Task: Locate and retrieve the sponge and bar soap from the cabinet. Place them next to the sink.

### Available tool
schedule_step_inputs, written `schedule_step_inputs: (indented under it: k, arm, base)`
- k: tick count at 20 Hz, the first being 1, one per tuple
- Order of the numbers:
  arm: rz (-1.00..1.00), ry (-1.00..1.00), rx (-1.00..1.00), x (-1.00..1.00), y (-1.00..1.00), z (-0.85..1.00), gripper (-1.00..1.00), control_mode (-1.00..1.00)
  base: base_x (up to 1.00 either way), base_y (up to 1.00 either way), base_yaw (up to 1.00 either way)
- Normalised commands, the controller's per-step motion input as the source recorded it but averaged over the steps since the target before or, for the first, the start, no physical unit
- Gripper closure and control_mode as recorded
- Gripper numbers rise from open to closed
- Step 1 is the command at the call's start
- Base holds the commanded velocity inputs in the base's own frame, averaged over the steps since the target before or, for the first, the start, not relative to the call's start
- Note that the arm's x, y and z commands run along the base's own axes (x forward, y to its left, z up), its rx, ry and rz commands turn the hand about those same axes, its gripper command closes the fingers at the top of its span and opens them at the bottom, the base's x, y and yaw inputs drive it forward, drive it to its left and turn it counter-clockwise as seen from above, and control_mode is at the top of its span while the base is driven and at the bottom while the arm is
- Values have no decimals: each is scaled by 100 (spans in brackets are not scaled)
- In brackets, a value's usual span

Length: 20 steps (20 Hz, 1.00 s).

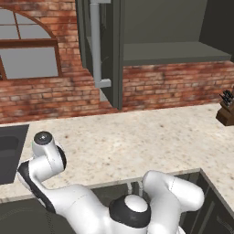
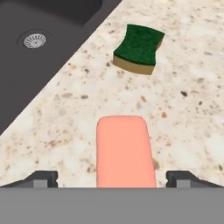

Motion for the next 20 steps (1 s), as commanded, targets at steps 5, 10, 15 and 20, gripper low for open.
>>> schedule_step_inputs:
  k: [5,10,15,20]
  arm:
    - [-6,-2,0,-89,-16,9,-100,-100]
    - [-9,-4,0,-85,-41,20,-100,-100]
    - [-14,-3,0,-60,-50,22,-100,-100]
    - [-11,-9,0,-52,-56,18,-100,-100]
  base:
    - [0,0,0]
    - [0,0,0]
    - [0,0,0]
    - [0,0,0]
